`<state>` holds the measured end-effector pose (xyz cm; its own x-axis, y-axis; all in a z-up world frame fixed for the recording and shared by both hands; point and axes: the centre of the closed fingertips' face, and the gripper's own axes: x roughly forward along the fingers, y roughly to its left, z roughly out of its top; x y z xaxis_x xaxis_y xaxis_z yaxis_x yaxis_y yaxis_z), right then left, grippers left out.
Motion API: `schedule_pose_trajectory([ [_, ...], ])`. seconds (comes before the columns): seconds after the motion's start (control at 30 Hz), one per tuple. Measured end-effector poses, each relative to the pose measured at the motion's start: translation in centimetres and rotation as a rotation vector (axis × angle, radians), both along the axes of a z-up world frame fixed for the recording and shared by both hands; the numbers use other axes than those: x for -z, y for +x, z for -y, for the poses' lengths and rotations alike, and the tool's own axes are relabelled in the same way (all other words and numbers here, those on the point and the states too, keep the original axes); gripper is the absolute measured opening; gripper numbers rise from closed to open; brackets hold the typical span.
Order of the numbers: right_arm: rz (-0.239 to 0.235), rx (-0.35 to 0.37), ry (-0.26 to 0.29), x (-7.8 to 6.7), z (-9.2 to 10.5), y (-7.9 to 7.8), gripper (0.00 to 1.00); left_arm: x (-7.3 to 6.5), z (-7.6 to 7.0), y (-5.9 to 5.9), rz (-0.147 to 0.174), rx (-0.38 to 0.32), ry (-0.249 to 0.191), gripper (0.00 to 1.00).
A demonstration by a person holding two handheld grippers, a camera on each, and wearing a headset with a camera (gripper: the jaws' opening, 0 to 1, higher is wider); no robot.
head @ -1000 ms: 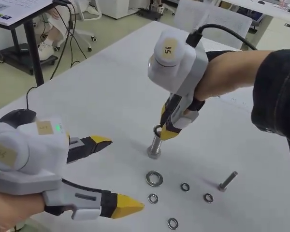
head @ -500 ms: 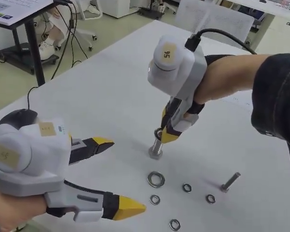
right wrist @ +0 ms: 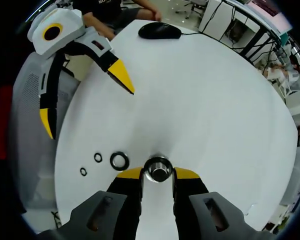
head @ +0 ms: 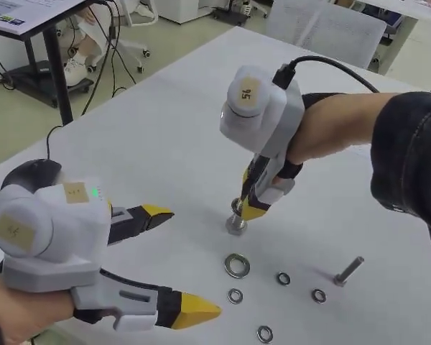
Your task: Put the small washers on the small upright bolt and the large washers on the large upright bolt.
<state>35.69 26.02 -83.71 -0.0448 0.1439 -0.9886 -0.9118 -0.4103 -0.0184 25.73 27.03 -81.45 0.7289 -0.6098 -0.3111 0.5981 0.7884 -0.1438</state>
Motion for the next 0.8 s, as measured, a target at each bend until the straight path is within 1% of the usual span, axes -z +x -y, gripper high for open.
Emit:
schedule_pose_trajectory([
  [0.1,-0.006,0.007,0.001,0.4,-0.1,0.1,0.23,0.0,0.0,0.0,-0.001,-0.002,0.0,0.88],
  [0.23,-0.013,0.018,-0.005,1.3,0.1,0.2,0.23,0.0,0.0,0.2,-0.001,-0.004,0.001,0.88],
  [0.33,-0.013,0.024,-0.006,1.7,0.1,0.4,0.23,0.1,0.0,0.3,-0.003,-0.004,0.0,0.88],
  [0.37,-0.021,0.028,-0.001,1.8,0.0,0.3,0.23,0.1,0.0,0.3,-0.004,-0.003,0.001,0.88],
  [0.6,-0.015,0.04,0.001,2.6,-0.1,0.8,0.23,0.2,0.1,0.2,-0.006,-0.001,-0.003,0.88],
  [0.7,-0.015,0.042,0.0,2.8,-0.1,0.3,0.23,0.3,0.0,0.1,-0.006,-0.002,-0.002,0.88],
  [0.8,-0.014,0.043,-0.004,2.9,-0.1,0.3,0.24,0.3,-0.1,-0.2,-0.006,-0.004,-0.004,0.88],
])
